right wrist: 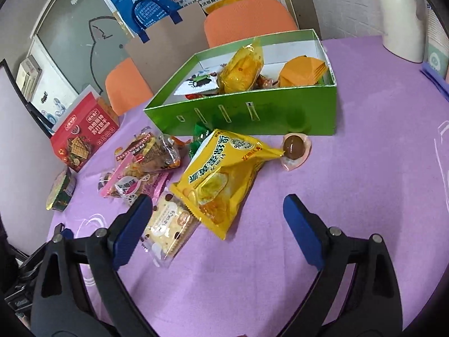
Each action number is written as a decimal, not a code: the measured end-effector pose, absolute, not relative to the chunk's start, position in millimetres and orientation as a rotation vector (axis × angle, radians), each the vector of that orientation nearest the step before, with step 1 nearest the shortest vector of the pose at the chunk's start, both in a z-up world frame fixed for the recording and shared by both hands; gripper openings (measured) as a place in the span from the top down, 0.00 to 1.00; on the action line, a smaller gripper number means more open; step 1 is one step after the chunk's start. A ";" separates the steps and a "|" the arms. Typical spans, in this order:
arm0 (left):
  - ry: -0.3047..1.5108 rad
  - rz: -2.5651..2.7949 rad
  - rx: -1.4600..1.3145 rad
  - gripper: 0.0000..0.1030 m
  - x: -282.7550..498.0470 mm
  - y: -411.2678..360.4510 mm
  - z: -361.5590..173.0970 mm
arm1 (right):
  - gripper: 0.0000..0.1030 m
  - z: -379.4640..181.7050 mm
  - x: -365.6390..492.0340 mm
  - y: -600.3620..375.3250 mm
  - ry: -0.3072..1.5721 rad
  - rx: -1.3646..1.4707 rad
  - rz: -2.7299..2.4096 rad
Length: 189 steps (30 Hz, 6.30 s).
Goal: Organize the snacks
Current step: 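Move both open tools back to the snack pile, then grasp the yellow egg-yolk pie bag with both tools together, then carry the yellow pie bag into the green box and open both tools, then move both open tools back to the snack pile, then grasp the green packet with the left tool while the right tool grasps the brown egg packet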
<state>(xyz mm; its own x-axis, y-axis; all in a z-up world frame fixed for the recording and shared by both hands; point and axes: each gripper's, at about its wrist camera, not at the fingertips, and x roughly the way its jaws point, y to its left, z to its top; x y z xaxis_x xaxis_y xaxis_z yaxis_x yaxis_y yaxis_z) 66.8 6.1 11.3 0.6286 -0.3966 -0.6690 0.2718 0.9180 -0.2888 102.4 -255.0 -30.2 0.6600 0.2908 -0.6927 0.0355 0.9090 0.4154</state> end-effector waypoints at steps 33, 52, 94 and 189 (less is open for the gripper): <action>1.027 -0.711 -0.121 0.14 150.8 -135.1 -13.8 | 0.47 -53.4 76.7 -290.9 0.855 0.316 0.262; 1.030 -0.766 -0.097 0.61 143.2 -154.6 -27.9 | 0.71 -40.8 75.3 -287.3 0.819 0.326 0.239; 0.848 -0.611 -0.087 0.16 288.1 -194.9 -1.5 | 0.59 -20.8 227.5 -334.2 0.673 0.182 0.202; 0.912 -0.651 -0.086 0.72 192.0 -125.1 -31.0 | 0.69 -31.8 103.6 -301.5 0.817 0.230 0.099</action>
